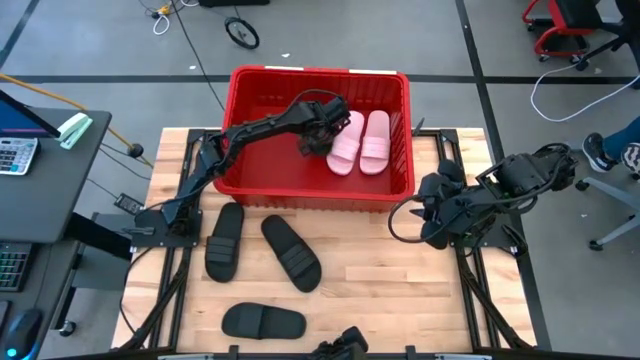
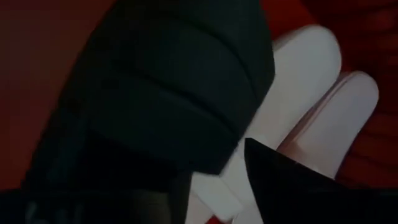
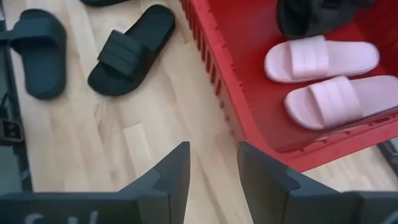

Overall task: Pick and place slides into bin
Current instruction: Put the black slide into the red bin

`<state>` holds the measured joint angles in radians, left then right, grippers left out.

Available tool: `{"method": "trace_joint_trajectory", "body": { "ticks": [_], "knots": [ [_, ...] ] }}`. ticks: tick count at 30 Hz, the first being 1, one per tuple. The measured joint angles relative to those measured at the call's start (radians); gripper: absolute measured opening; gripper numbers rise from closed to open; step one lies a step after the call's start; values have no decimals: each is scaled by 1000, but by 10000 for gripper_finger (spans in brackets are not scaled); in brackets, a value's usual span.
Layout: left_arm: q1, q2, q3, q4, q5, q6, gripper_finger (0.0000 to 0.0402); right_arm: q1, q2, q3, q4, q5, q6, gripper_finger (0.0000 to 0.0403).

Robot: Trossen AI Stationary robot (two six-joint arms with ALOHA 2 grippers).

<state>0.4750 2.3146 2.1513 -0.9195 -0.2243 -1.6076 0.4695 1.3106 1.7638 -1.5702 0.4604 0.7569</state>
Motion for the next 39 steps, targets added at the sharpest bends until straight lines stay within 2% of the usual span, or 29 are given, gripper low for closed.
{"method": "trace_joint_trajectory", "body": {
  "ticks": [7, 11, 15, 21, 24, 26, 29, 31, 32, 35, 39],
  "knots": [
    [5, -3, 0, -20, 112, 8, 205, 29, 0, 0, 0, -18, 7, 139],
    [-1, -5, 0, -21, 131, 68, 220, 63, 0, 0, 0, -17, 5, 139],
    [3, -5, 7, 33, 156, 151, 220, 97, 0, 0, 0, -17, 3, 139],
    [40, -6, 90, 149, 263, 315, 197, 126, 0, 0, -1, -17, 14, 139],
    [56, -6, 164, 232, 416, 428, 183, 142, 0, 0, -1, -16, 59, 139],
    [61, -10, 206, 279, 597, 494, 175, 157, 0, 0, -1, -17, 103, 139],
    [54, -73, 169, 401, 919, 467, 163, 199, 0, 0, -1, -17, 222, 139],
    [38, -123, 174, 406, 1054, 466, 155, 246, 0, 0, -1, -16, 288, 139],
    [23, -150, 175, 406, 1090, 469, 151, 274, 1, 0, -1, -16, 313, 139],
    [-26, -243, 175, 410, 1108, 507, 139, 366, 2, -1, -1, 7, 405, 139],
    [-122, -387, 175, 409, 987, 628, 123, 498, 4, -6, 11, 118, 573, 139]
  ]
}}
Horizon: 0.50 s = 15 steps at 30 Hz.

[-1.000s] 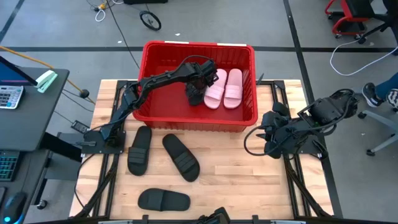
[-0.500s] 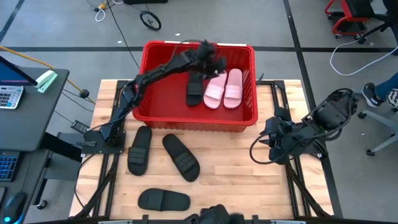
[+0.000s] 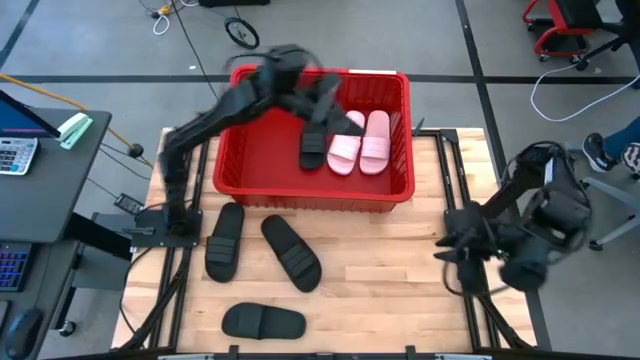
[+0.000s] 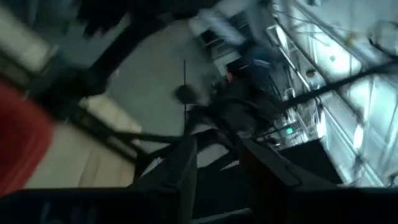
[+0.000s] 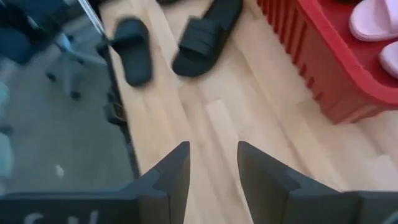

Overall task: Pick and place slides into bin
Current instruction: Put the black slide into the red bin

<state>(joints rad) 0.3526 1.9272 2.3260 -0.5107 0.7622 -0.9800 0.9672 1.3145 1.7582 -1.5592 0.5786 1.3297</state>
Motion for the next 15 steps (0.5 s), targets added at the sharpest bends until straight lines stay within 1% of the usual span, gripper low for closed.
{"method": "trace_joint_trajectory", "body": {
  "ticks": [2, 4, 7, 9, 12, 15],
  "knots": [
    [-75, -75, 0, 1, -78, 67, 116, 67, 0, -25, 47, 61, 77, 139],
    [-170, -139, 2, 0, -158, 122, 108, 126, 0, -77, 136, 118, 113, 139],
    [-328, -216, 2, -7, -332, 211, 96, 192, 2, -190, 306, 155, 145, 139],
    [-438, -253, 2, -16, -491, 272, 87, 211, 2, -281, 413, 183, 190, 139],
    [-598, -285, 2, -57, -759, 388, 71, 216, 2, -416, 528, 207, 303, 139],
    [-729, -288, 1, -124, -1027, 430, 56, 202, 2, -545, 660, 210, 414, 139]
  ]
}}
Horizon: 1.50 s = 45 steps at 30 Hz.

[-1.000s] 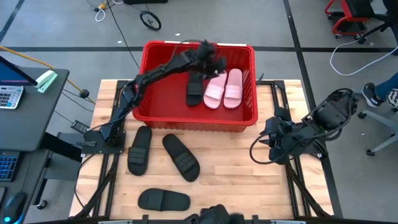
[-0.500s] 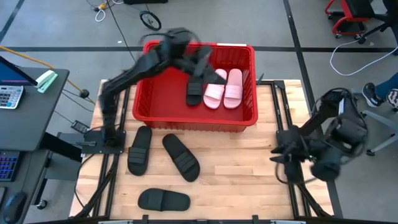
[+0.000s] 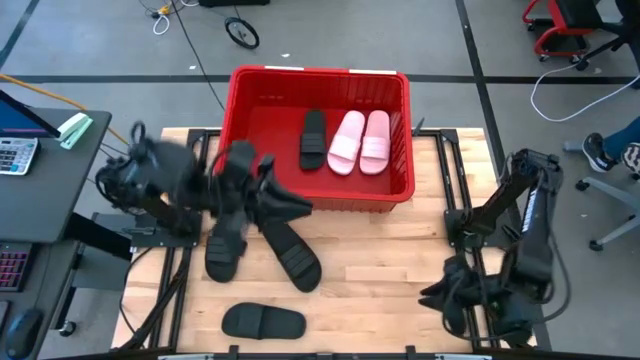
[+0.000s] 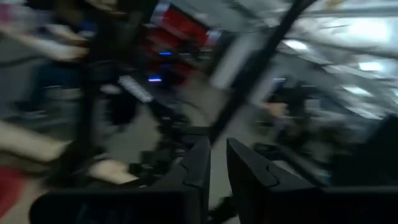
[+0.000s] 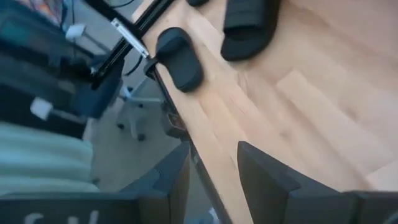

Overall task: Pick and place slides into bin
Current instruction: Put the black slide into the red bin

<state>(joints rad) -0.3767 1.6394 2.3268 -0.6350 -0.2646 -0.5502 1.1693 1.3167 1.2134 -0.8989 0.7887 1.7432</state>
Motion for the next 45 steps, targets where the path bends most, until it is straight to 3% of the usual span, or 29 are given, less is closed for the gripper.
{"method": "trace_joint_trajectory", "body": {
  "ticks": [3, 6, 10, 13, 17, 21, 26, 31, 37, 41, 45],
  "knots": [
    [-94, 6, 0, -83, -203, -17, 43, -18, 0, -124, 219, 0, 39, 139],
    [-164, 27, 1, -210, -331, -109, 32, -35, 0, -246, 521, 34, 15, 139],
    [-220, 73, -3, -367, -389, -241, 16, -58, 0, -379, 914, 147, -108, 139],
    [-249, 92, -1, -443, -390, -328, 8, -82, 0, -427, 1043, 193, -175, 139],
    [-282, 130, -1, -528, -294, -488, 9, -122, 1, -427, 1050, 207, -165, 139],
    [-322, 174, -1, -587, -160, -534, 33, -161, 20, -392, 1057, 185, -176, 139],
    [-357, 260, -1, -675, -29, -640, 91, -200, 46, -355, 1054, 95, -222, 139],
    [-383, 360, -1, -786, 77, -918, 166, -219, 47, -345, 1055, 95, -246, 139],
    [-419, 473, -7, -936, 106, -1161, 223, -220, 47, -341, 1054, 94, -293, 139],
    [-436, 534, -46, -933, 107, -1306, 227, -215, 46, -341, 1053, 92, -330, 139],
    [-440, 606, -88, -928, 162, -1358, 219, -211, 47, -341, 1053, 64, -333, 139]
  ]
}}
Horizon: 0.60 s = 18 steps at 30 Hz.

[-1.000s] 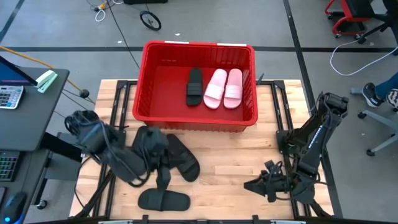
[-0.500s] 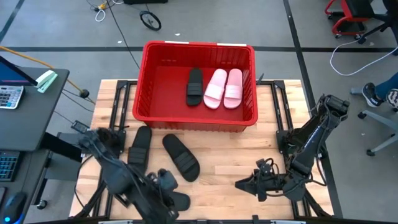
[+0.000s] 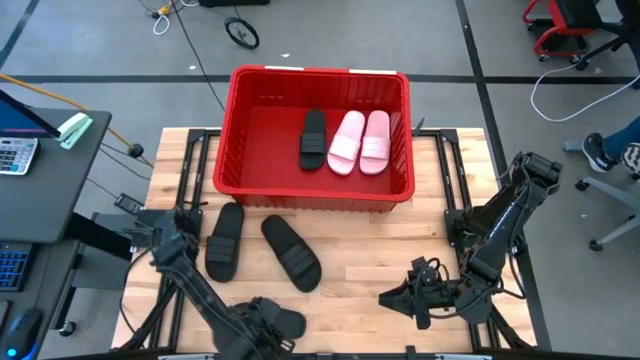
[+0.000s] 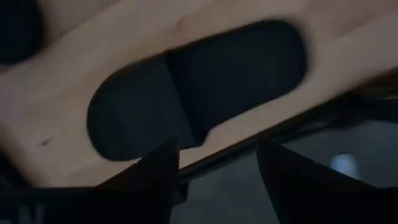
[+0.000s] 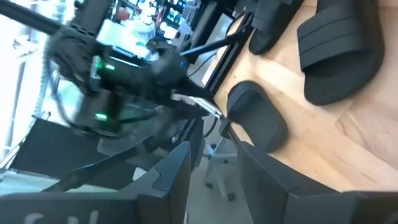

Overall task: Pick and place slides into bin
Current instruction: Put the black slide into the red bin

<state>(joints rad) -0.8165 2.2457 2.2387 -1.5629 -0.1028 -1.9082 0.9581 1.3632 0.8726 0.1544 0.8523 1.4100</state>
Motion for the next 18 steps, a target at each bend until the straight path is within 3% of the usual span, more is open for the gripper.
{"method": "trace_joint_trajectory", "body": {
  "ticks": [8, 18],
  "knots": [
    [36, 131, -10, -8, 165, 34, 202, 0, 0, 0, 0, -79, -51, 139],
    [83, 209, -8, -10, 216, 35, 195, 1, -1, 0, 0, -103, -49, 139]
  ]
}}
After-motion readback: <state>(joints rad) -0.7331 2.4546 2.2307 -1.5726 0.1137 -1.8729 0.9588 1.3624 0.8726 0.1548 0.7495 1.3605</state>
